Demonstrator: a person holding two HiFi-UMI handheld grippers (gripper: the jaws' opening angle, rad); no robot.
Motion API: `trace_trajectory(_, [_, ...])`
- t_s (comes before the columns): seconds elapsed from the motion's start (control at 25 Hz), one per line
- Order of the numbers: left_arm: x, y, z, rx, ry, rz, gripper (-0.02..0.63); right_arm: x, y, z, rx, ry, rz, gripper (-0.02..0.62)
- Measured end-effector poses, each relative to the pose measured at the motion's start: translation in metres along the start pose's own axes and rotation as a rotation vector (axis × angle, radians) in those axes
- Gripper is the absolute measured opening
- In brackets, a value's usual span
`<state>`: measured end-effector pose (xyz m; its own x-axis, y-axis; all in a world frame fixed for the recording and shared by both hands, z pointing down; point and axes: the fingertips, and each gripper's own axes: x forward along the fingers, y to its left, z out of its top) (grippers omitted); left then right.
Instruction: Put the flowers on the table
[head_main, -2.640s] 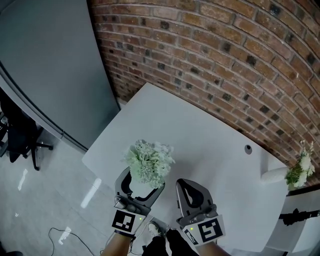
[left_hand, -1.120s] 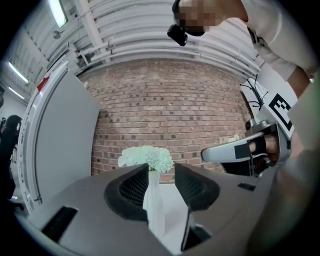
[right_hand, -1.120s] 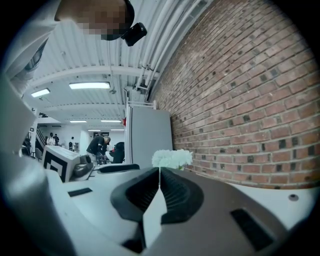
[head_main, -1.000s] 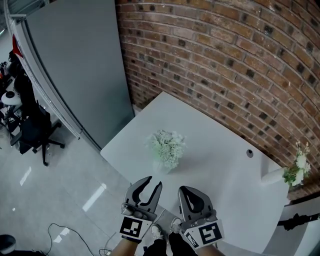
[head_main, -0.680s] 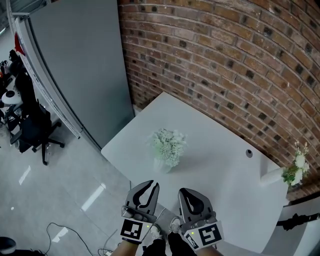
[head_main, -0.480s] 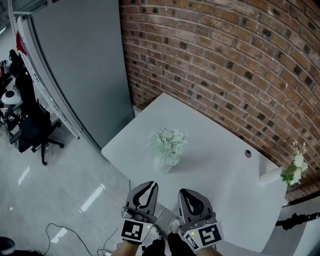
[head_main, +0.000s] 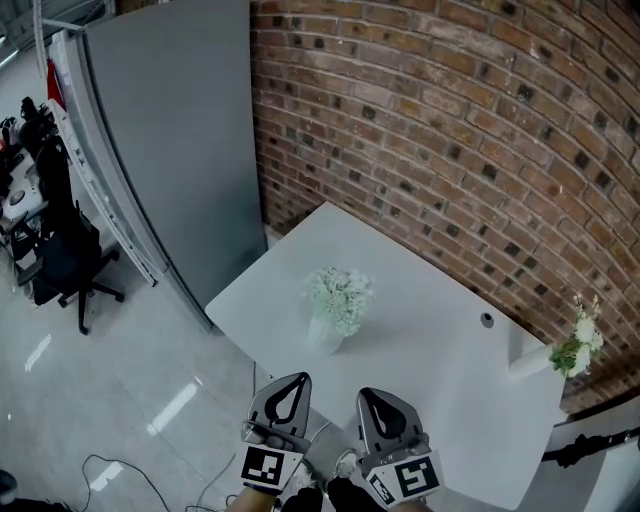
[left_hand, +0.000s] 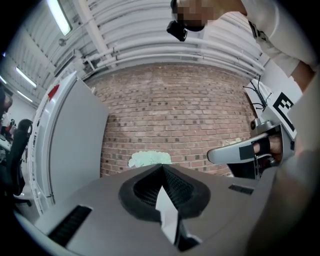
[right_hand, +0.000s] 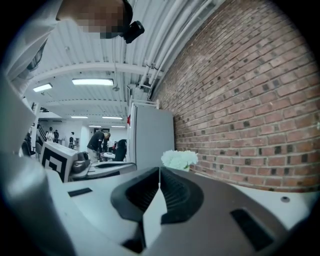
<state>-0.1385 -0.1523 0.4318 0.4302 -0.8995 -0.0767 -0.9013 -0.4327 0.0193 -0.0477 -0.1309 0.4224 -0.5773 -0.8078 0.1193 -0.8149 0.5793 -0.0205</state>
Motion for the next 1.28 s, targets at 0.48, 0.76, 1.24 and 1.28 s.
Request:
trace_trajectory(0.48, [-0.030,-0.044,-0.016,-0.038,0.106,0.028,0.006,-0.040,-0.002,-0.009,0.043,0.013,0.041,0.020])
trace_trajectory(0.76, [-0.044,-0.087,-0.001,-0.067,0.140,0.034,0.006,-0.080,-0.019,-0.012,0.015,0.032,0.082,0.020])
trace_trajectory(1.24, [-0.076,-0.134,-0.007,-0.136,0.209,0.070,0.008,-0.118,-0.020,-0.014,0.015,0.021,0.148,0.020])
trace_trajectory(1.28, [-0.079,-0.136,-0.006,-0.136,0.212,0.072,0.008,-0.119,-0.019,-0.015,0.014,0.022,0.155,0.020])
